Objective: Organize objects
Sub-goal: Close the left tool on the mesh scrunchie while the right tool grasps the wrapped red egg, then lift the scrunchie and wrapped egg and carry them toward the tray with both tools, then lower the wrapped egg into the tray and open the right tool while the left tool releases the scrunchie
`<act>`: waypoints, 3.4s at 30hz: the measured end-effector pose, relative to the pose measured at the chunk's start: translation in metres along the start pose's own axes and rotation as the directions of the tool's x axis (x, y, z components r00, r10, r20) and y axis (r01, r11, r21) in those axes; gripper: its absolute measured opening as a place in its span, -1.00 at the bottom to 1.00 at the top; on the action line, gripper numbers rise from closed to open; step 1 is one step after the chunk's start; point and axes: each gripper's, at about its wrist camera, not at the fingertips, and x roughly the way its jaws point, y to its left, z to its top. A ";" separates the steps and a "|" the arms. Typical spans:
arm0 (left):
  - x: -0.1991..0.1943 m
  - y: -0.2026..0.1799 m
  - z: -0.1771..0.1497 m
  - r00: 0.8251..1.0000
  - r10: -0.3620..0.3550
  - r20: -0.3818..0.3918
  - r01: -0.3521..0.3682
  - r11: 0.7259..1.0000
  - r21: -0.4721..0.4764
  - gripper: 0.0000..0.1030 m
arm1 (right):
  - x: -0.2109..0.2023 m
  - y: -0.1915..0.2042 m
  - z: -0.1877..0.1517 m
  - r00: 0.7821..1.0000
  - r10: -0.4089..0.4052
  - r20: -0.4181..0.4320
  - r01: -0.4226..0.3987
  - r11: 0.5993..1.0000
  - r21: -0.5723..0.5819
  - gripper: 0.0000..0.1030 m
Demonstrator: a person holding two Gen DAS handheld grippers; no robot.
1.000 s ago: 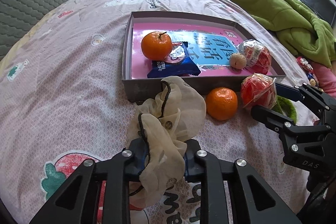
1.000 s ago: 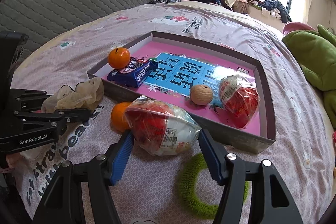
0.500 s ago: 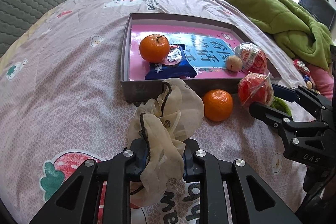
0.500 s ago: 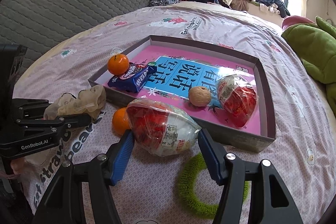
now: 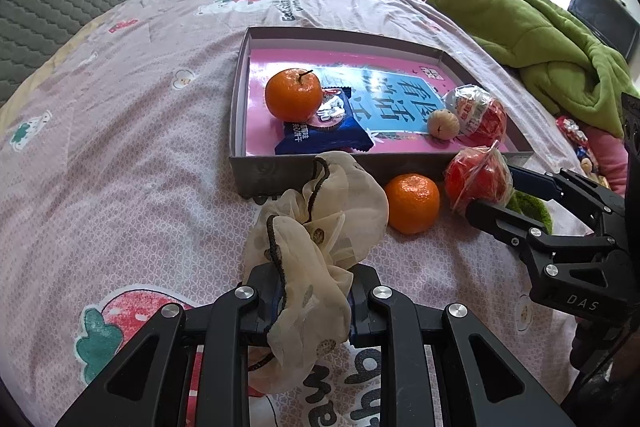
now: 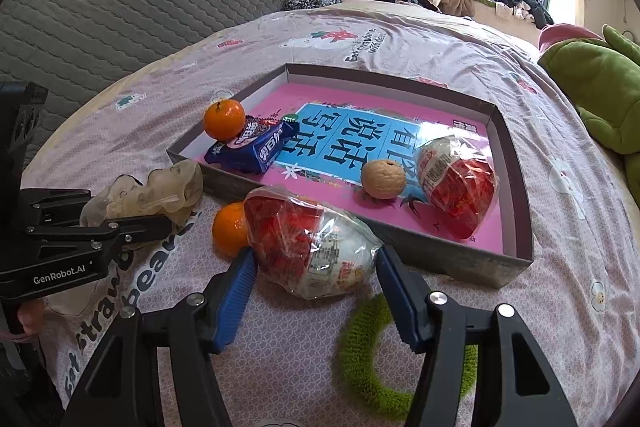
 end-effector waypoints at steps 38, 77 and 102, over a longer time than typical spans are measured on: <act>-0.019 -0.026 0.030 0.997 -0.041 0.069 0.039 0.999 0.038 -0.56 | -0.017 -0.025 0.032 0.994 -0.012 0.113 0.004 0.997 0.073 0.16; -0.035 -0.052 0.102 0.982 -0.046 0.183 0.042 0.999 0.026 -0.56 | -0.058 -0.058 0.075 0.971 -0.058 0.231 0.036 0.995 0.096 0.16; 0.007 -0.050 0.131 0.987 0.024 0.160 -0.027 0.999 0.020 -0.55 | -0.030 -0.069 0.095 0.968 -0.033 0.247 0.015 0.997 0.074 0.16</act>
